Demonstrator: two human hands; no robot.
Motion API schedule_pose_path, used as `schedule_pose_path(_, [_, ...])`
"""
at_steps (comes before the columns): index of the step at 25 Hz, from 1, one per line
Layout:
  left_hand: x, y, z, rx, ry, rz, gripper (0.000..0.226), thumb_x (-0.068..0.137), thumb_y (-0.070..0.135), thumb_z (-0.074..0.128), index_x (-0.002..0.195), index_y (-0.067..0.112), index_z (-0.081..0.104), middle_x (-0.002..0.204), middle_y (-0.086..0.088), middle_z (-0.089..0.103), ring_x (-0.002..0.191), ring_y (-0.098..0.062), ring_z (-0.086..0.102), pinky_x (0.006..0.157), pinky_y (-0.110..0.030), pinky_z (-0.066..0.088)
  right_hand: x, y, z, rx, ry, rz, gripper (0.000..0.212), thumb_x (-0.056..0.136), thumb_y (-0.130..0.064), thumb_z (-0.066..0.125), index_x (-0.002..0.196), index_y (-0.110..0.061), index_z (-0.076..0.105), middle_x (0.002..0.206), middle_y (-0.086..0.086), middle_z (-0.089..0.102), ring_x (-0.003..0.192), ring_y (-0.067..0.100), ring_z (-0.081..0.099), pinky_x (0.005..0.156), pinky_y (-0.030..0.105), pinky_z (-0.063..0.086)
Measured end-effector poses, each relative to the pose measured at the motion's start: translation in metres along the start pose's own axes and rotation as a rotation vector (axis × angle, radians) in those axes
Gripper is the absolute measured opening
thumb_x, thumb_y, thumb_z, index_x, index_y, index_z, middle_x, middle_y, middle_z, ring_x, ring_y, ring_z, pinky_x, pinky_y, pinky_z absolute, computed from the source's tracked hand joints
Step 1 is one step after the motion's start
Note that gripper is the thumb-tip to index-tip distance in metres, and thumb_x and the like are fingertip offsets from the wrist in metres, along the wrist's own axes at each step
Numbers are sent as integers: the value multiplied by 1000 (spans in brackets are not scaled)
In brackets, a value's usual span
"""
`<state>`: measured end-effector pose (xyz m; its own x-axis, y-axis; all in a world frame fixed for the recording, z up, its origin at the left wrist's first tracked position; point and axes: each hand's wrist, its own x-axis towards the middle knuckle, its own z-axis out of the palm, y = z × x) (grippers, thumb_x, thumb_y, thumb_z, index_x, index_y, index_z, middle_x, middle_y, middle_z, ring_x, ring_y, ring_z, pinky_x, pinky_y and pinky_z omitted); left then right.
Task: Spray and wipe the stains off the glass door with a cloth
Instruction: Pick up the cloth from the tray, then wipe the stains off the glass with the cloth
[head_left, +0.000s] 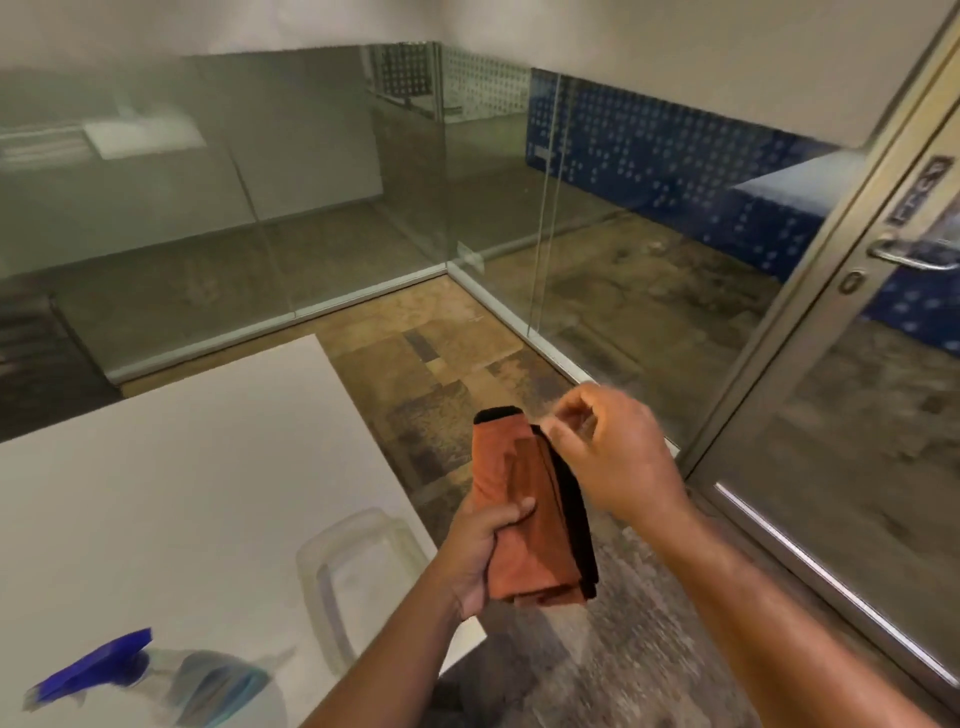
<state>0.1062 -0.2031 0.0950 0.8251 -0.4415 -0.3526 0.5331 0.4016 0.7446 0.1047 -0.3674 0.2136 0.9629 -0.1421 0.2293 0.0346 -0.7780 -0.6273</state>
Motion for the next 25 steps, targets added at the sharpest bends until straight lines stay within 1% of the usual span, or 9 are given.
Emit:
schedule_pose_path(2, [19,-15,31,9,10,3,46,80,5,78,126,10,78,129,-29,75,107,-39,78,92,-50,67,-8,32,-5,-147,-211,161,27,96,-54,67,103,-27,66,93,-9,69,86,14,68,78,42,60])
schedule_pose_path(4, [38,-27,61,43,24,-6,51,78,6,79,130,10,76,128,-28,76,108,-39,78,92,-50,67,-11,61,-7,-236,-290,207,35,98,-59,60,110,-26,62,104,-2,70,97,24,70,84,43,59])
schedule_pose_path(6, [57,-41,88,42,34,-17,64,73,8,83,136,8,72,126,-27,77,106,-39,78,91,-50,67,-3,89,-19,-223,-230,239,34,100,-54,59,116,-24,60,111,2,71,106,28,69,89,42,53])
schedule_pose_path(8, [76,-53,117,-15,48,-36,71,71,8,85,140,8,69,127,-27,76,105,-39,79,90,-52,67,8,118,-40,-124,-197,308,28,100,-50,62,114,-26,61,105,-2,71,104,26,68,90,42,50])
schedule_pose_path(11, [98,-64,162,-119,18,-39,47,90,17,71,134,2,74,124,-24,79,104,-36,81,84,-49,68,17,153,-80,41,-137,322,18,98,-43,68,95,-26,65,79,-11,64,84,19,65,74,37,51])
schedule_pose_path(13, [115,-69,193,-163,19,0,51,97,32,55,135,4,74,130,-20,77,112,-34,79,88,-45,67,23,179,-111,34,-19,297,16,98,-39,68,92,-25,66,80,-10,65,84,18,64,71,37,52])
schedule_pose_path(17, [145,-80,251,-118,-35,-7,60,99,36,57,150,6,61,142,-20,71,124,-34,73,100,-46,61,36,237,-157,-86,51,388,17,97,-35,64,112,-26,67,108,0,69,112,27,64,89,42,55])
schedule_pose_path(21, [174,-88,306,-71,-147,-61,62,110,49,39,152,8,61,152,-21,64,139,-34,64,120,-52,45,32,270,-179,-152,220,250,52,98,-33,61,148,-29,48,146,-1,48,136,26,51,104,47,47])
schedule_pose_path(25, [206,-90,362,-145,-340,-113,86,104,77,27,161,18,50,164,-17,54,154,-33,50,130,-52,29,45,299,-193,-278,150,242,71,101,-60,41,165,-37,20,177,-1,13,161,24,20,115,52,43])
